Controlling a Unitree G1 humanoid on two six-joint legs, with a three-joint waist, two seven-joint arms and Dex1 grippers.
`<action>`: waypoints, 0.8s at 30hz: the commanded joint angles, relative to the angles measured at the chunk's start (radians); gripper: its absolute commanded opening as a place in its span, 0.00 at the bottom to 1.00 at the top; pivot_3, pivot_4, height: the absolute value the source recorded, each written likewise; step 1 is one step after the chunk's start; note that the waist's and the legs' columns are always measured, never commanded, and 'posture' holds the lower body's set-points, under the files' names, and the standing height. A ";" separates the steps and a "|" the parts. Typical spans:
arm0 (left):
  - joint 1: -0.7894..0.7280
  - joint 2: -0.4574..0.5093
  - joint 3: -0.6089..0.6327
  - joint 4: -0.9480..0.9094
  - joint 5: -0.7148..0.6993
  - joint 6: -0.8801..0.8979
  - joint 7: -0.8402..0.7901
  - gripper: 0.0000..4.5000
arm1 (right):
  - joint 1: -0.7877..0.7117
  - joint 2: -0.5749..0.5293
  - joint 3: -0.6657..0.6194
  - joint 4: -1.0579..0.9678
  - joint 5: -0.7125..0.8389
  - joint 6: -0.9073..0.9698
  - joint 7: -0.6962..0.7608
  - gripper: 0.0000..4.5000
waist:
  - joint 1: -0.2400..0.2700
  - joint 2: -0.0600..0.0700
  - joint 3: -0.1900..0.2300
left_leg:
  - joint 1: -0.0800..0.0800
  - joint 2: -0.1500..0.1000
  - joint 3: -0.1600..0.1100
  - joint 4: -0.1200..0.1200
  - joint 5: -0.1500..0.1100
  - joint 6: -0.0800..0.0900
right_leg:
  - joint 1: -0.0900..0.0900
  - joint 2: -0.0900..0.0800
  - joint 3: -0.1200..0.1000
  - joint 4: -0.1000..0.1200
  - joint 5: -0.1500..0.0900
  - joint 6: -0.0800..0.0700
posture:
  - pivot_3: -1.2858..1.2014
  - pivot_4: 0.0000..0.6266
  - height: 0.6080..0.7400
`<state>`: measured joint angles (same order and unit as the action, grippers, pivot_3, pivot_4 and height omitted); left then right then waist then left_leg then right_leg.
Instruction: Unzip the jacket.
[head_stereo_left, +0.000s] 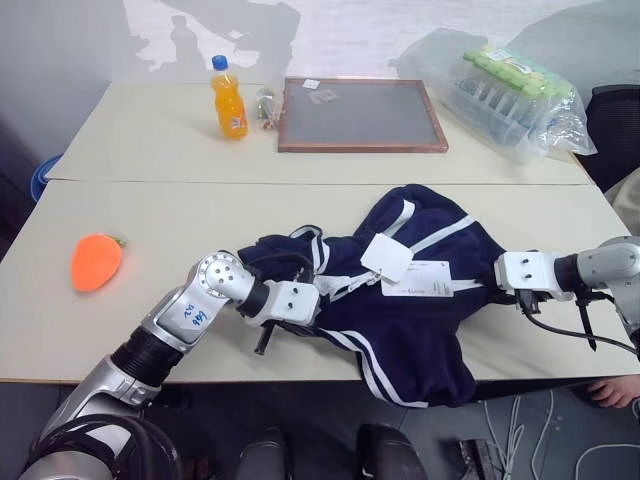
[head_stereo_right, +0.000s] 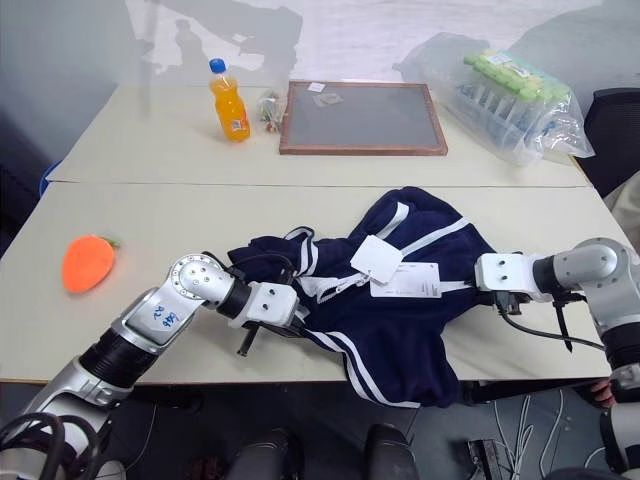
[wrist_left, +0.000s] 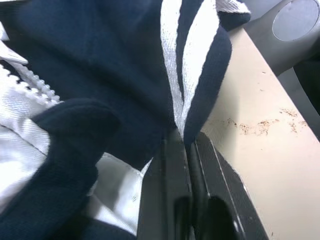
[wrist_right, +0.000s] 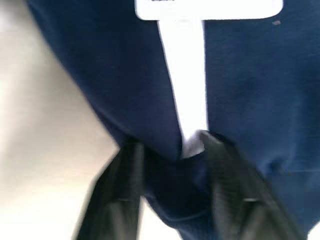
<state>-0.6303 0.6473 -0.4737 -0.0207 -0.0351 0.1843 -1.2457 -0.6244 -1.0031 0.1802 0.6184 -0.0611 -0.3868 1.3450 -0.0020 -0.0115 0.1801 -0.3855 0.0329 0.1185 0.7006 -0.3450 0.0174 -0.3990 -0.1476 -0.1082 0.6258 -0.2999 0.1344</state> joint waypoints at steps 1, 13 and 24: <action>0.025 0.054 0.027 0.014 0.009 -0.022 -0.039 0.00 | 0.050 -0.022 -0.008 -0.045 0.027 0.054 0.056 0.12 | 0.000 0.000 0.000 | 0.000 0.000 0.000 0.000 0.000 0.000 | 0.000 0.000 0.000 0.000 0.000 0.000 | 0.52 0.24 1.00; 0.091 0.295 0.164 0.239 0.004 -0.278 -0.135 0.00 | 0.313 -0.056 -0.116 -0.669 0.376 0.646 0.144 0.00 | -0.002 0.005 -0.002 | 0.002 0.003 -0.003 -0.001 0.000 -0.001 | 0.000 0.001 -0.001 0.000 -0.001 -0.002 | 0.52 0.24 1.00; 0.095 0.250 0.189 0.318 -0.006 -0.337 -0.117 0.00 | 0.413 0.000 -0.125 -0.858 0.390 0.808 -0.057 0.06 | 0.001 0.006 -0.003 | 0.002 0.002 0.000 -0.001 0.000 -0.001 | 0.001 0.000 -0.001 0.001 -0.001 -0.002 | 0.52 0.24 1.00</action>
<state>-0.5718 0.8924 -0.2742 0.2802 -0.0805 -0.1745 -1.3696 -0.2199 -0.9865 0.0827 -0.2018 0.3125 0.4060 1.2912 -0.0009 -0.0056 0.1771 -0.3830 0.0344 0.1186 0.6991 -0.3453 0.0165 -0.3985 -0.1473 -0.1096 0.6270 -0.3007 0.1328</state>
